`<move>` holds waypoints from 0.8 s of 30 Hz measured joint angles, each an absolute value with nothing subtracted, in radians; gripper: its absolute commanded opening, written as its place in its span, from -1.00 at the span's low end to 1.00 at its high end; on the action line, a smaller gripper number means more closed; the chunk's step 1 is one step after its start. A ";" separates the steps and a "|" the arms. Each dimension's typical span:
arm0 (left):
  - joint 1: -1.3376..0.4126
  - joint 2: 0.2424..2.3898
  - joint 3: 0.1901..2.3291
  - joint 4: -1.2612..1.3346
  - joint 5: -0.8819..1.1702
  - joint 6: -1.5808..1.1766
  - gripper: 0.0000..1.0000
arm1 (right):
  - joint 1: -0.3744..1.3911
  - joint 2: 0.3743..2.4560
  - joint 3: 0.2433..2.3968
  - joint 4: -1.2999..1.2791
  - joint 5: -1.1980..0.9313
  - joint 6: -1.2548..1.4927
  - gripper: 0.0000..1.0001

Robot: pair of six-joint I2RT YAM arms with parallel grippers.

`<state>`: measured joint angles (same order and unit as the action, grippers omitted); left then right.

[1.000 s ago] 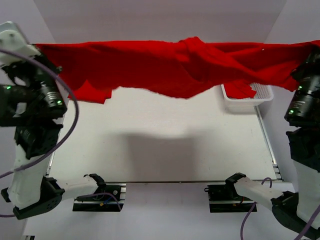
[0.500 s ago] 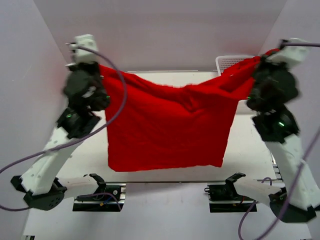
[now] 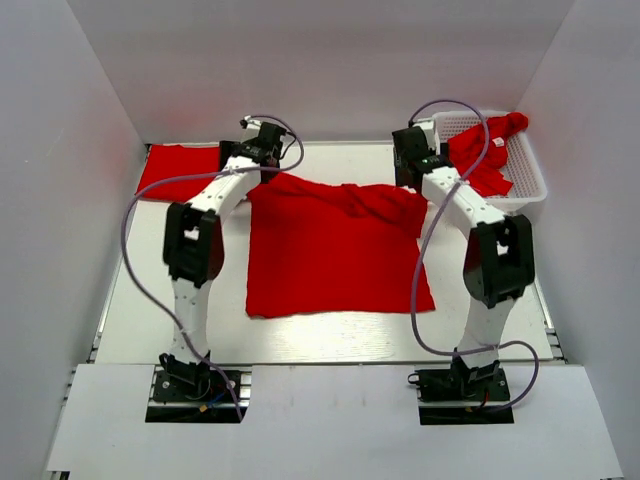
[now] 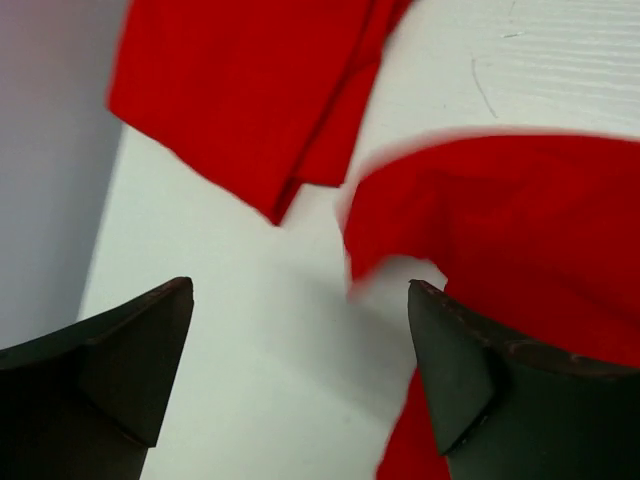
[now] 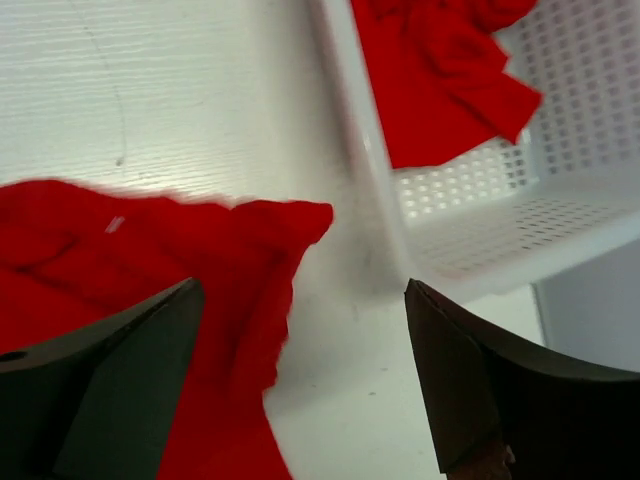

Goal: Fold and stack the t-shirts
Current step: Flatten out the tshirt

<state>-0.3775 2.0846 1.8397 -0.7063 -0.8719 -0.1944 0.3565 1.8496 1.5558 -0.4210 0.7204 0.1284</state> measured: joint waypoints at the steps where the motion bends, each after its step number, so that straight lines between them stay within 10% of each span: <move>1: -0.361 2.154 1.911 -0.742 -0.856 -0.213 1.00 | 0.351 1.886 1.592 -0.439 0.704 0.125 0.80; 14: -0.355 2.067 1.872 -0.683 -0.535 -0.162 1.00 | 0.368 1.693 1.609 -0.537 0.354 0.117 0.80; 24: -0.365 2.156 1.847 -0.619 -0.293 -0.148 1.00 | 0.397 1.408 1.016 -0.552 0.044 0.287 0.80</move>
